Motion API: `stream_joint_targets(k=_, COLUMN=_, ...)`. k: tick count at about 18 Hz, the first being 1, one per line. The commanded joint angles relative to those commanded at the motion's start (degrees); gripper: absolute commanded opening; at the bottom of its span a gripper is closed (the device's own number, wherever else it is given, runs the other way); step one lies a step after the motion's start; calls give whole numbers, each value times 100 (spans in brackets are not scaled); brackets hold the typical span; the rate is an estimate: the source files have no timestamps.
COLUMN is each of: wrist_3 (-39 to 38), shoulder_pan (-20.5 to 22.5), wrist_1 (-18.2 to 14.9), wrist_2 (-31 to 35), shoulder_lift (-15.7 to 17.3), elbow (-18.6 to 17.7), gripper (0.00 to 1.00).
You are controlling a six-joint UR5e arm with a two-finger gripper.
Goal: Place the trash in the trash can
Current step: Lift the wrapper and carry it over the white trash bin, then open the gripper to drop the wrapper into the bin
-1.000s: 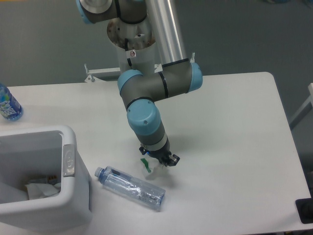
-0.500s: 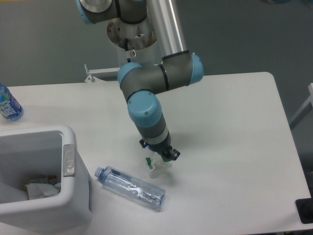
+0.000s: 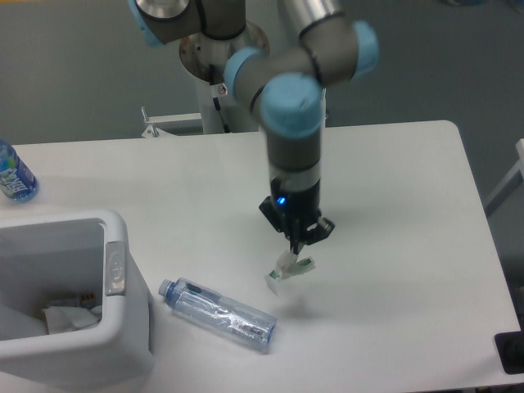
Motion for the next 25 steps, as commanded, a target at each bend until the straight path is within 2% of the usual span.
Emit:
stream_joint_targets(k=3, wrist_3=-984, shoulder_pan=10, wrist_1=26, wrist_2=-617, shoulder_lift=53, elbow=316, gripper=0)
stream_joint_targets(k=6, wrist_3=-1749, shoulder_pan=-122, wrist_1=44, wrist_2=-715, shoulder_lift=141, elbow=598, gripper=0)
stream_joint_targets(k=10, wrist_3=-2795, shoulder_pan=-613, wrist_1=70, wrist_2=-706, shoulder_lift=97, elbow=941, gripper=0)
stream_joint_targets(k=13, wrist_3=-3394, shoulder_pan=-1061, wrist_1=105, wrist_2=-698, shoulder_lift=-105, elbow=1283, gripper=0)
stream_joint_targets(k=18, wrist_3=-3579, shoulder_pan=-1606, wrist_1=105, wrist_2=-706, shoulder_lift=-167, elbow=1460, gripper=0)
stream_joint_targets(k=22, wrist_3=-3580, shoulder_pan=-1967, wrist_1=105, wrist_2=-698, shoulder_lift=-202, elbow=1302, gripper=0)
stream_joint_targets(k=25, wrist_3=-3527, shoulder_pan=-2143, wrist_1=105, wrist_2=-698, shoulder_lift=-246, elbow=1206, gripper=13)
